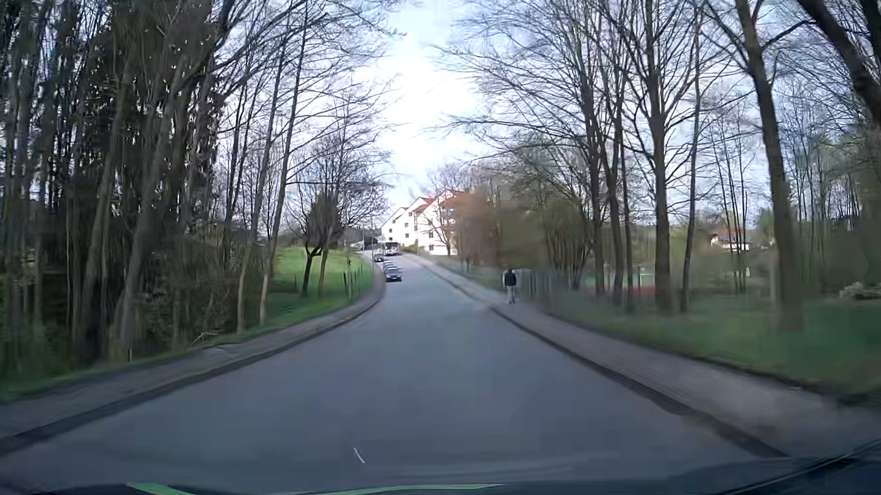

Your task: Follow the waypoints while adhering to traffic rules and regulations

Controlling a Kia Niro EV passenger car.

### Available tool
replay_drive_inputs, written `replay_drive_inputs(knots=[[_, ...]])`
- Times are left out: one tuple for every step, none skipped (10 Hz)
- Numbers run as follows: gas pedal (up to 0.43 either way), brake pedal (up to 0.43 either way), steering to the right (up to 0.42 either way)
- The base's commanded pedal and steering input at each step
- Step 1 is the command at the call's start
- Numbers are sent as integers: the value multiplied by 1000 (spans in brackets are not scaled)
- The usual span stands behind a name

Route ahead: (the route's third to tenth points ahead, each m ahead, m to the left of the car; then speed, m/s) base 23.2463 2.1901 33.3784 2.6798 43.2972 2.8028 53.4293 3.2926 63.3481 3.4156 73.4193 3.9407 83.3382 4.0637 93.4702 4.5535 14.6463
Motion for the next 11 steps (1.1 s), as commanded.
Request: replay_drive_inputs(knots=[[0, 220, 4], [0, 213, 4], [0, 207, 4], [0, 213, 4], [0, 207, 3], [0, 207, 3], [0, 201, 3], [0, 201, 2], [0, 201, 1], [0, 195, 1], [0, 195, 0]])
